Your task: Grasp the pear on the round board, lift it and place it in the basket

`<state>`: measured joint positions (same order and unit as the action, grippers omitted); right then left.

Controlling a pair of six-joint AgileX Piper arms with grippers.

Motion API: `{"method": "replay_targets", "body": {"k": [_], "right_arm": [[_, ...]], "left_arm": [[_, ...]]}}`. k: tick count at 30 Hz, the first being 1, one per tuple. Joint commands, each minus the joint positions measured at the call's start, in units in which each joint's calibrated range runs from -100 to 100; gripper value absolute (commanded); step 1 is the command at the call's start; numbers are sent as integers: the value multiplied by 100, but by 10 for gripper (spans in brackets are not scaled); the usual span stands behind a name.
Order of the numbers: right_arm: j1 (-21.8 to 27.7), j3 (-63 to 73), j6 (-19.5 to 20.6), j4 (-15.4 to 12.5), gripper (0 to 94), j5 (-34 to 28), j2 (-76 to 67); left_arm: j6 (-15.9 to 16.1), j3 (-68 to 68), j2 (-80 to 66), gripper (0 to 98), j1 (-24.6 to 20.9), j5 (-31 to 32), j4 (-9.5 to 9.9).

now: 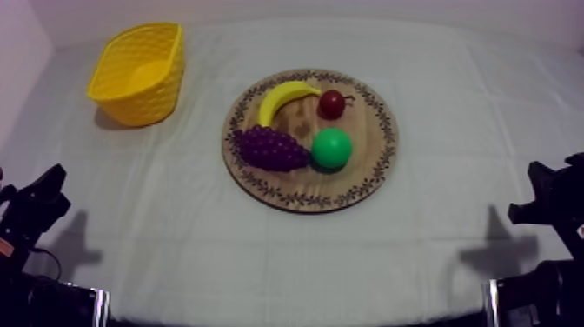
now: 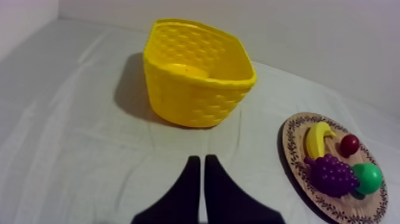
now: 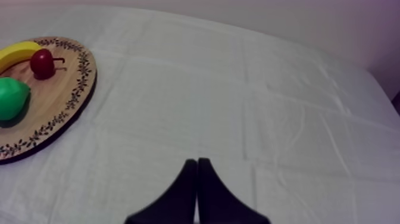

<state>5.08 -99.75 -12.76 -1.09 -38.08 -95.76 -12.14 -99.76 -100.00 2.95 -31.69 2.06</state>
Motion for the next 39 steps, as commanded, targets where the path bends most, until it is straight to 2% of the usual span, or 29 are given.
{"method": "replay_targets", "body": {"k": [1, 16, 18, 21, 27, 30, 35, 39], "right_arm": [[-3, -3, -1, -1, 3, 1, 1], [-3, -3, -1, -1, 3, 1, 1], [-3, -3, -1, -1, 3, 1, 1], [-3, -3, 1, -1, 3, 1, 1], [-3, -3, -1, -1, 3, 1, 1], [-3, -3, -1, -1, 3, 1, 1], [-3, -3, -1, -1, 3, 1, 1], [-3, -3, -1, -1, 3, 1, 1]], "left_arm": [[0, -1, 0, 1, -2, 1, 1], [-2, -1, 3, 1, -56, -4, 1], [-239, 12, 10, 1, -112, -86, -15], [-158, 86, 28, 1, -184, -246, -195], [-158, 808, 644, 1, -234, -656, -268], [-97, 1425, 1245, 1, -227, -773, -384], [63, 2602, 2377, 1, -49, -1104, -648], [6, 3557, 3278, 1, 270, -1502, -685]]}}
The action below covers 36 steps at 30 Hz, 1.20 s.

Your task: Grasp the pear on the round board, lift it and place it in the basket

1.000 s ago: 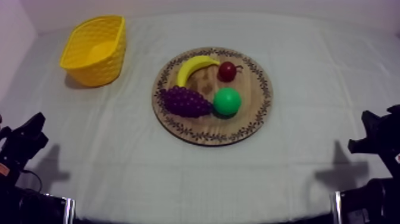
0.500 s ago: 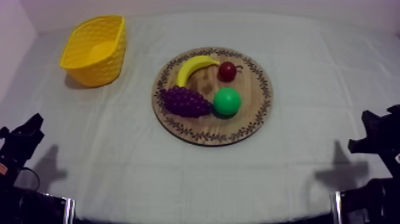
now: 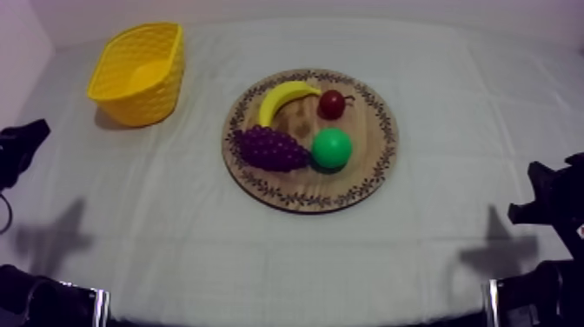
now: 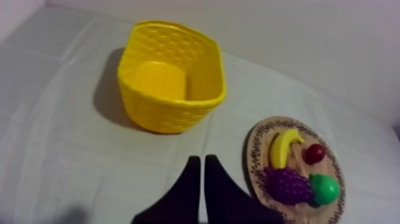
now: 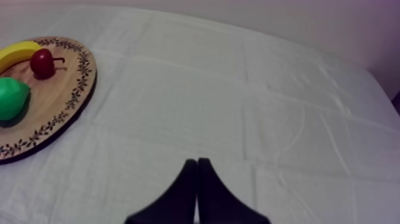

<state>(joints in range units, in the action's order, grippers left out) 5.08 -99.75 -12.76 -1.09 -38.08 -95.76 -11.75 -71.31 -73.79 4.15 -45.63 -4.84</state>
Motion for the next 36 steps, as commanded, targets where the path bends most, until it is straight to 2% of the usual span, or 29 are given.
{"method": "replay_targets", "body": {"k": [1, 6, 13, 21, 26, 28, 32, 34, 36], "right_arm": [[-3, -3, -1, -1, 3, 2, 1], [-3, -3, -1, -1, 3, 2, 1], [-3, -3, 1, -1, 3, 2, 1], [-3, -3, -1, -1, 3, 2, 1], [-3, -3, -1, -1, 3, 2, 1], [-3, -3, -1, -1, 3, 2, 1], [-3, -3, -1, -1, 3, 2, 1], [-3, -3, -1, -1, 3, 2, 1], [-3, -3, -1, -1, 3, 2, 1]], "left_arm": [[-86, 950, 875, 1, 262, -206, 34], [-492, 2067, 1931, 1, 987, -628, 295], [-1249, 3265, 3269, 1, 2427, -909, 818], [-1642, 3709, 4456, 6, 3404, -651, 889], [-1888, 3732, 4971, 64, 3860, -471, 975], [-1990, 3714, 5134, 144, 3997, -437, 1013], [-2205, 3619, 5351, 487, 4189, -357, 1106], [-2357, 3595, 5403, 589, 4276, -351, 1216], [-2526, 3579, 5428, 648, 4354, -361, 1332]]}}
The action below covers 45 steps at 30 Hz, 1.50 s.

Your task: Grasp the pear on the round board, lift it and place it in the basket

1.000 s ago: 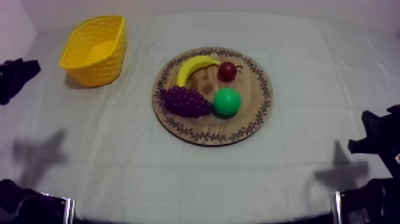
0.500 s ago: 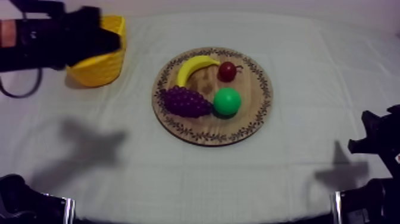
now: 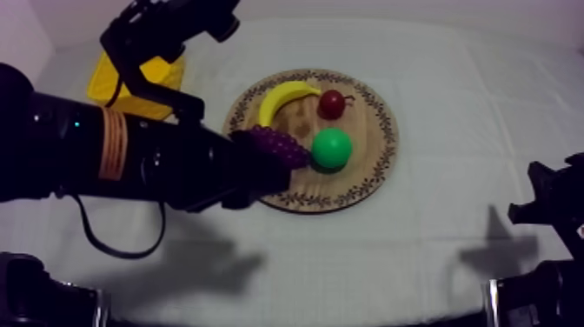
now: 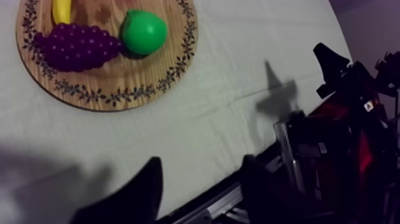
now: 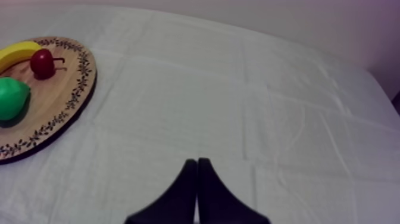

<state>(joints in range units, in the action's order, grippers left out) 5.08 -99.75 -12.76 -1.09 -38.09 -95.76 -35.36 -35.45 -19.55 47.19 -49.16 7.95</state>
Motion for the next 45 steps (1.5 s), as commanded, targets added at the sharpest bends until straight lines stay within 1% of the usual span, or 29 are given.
{"method": "replay_targets", "body": {"k": [1, 4, 8, 12, 16, 19, 23, 26, 30, 36, 41, 45], "right_arm": [[-3, -3, -1, -1, 3, 2, 1], [-3, -3, -1, -1, 3, 2, 1], [-3, -3, -1, -1, 3, 2, 1], [-3, -3, -1, -1, 3, 2, 1], [-3, -3, -1, -1, 3, 2, 1], [-3, -3, -1, -1, 3, 2, 1], [-3, -3, 0, -1, 3, 2, 1], [-3, -3, 0, -1, 3, 2, 1], [-3, -3, -1, -1, 3, 2, 1], [-3, -3, 1, -1, 3, 2, 1], [-3, -3, -1, -1, 3, 2, 1], [-3, -3, -1, -1, 3, 2, 1]], "left_arm": [[-231, -13, 10, 672, 82, -9, 96], [-399, -33, 11, 731, 168, -12, 219], [-572, -90, 15, 771, 234, -46, 341], [-653, -171, 67, 776, 228, -12, 392], [-648, -227, 148, 773, 150, 101, 378], [-551, -195, 281, 772, 38, 218, 304], [-333, 30, 611, 771, -111, 320, 168], [-169, 384, 984, 771, -184, 250, 76], [-10, 1025, 1645, 771, -271, 7, -28], [311, 2160, 2899, 776, -514, -409, -255], [568, 3274, 4045, 778, -734, -1045, -422], [707, 4057, 4828, 777, -921, -1527, -589]]}}
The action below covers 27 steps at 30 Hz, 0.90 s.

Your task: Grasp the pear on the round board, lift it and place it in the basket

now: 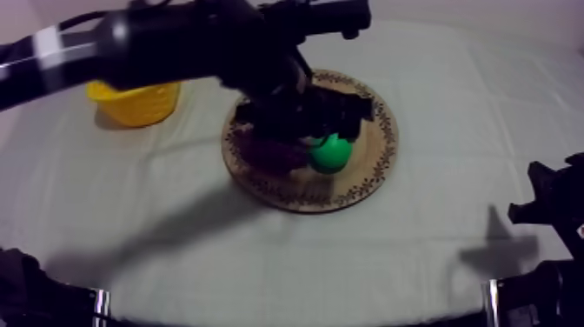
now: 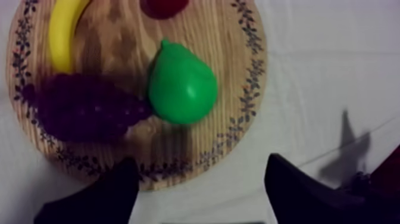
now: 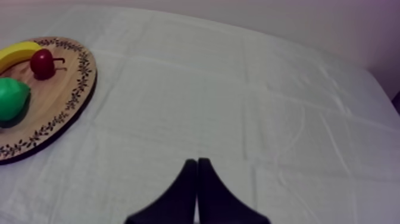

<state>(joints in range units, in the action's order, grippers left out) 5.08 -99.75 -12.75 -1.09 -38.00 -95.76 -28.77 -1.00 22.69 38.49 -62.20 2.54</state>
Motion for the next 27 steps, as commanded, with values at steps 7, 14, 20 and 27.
{"method": "replay_targets", "body": {"k": [7, 14, 20, 27], "right_arm": [[-3, -3, -2, -1, 3, -6, 1], [-3, -3, -2, -1, 3, -6, 1], [-3, -3, -2, -1, 3, -6, 1], [-3, -3, -3, -1, 3, -6, 1]], "left_arm": [[235, 2161, 1794, 776, -197, -1283, -245], [427, 3932, 2940, 773, -295, -2620, -466], [575, 4715, 3579, 721, -375, -3260, -674], [579, 5048, 3831, 584, -361, -3550, -683]]}}
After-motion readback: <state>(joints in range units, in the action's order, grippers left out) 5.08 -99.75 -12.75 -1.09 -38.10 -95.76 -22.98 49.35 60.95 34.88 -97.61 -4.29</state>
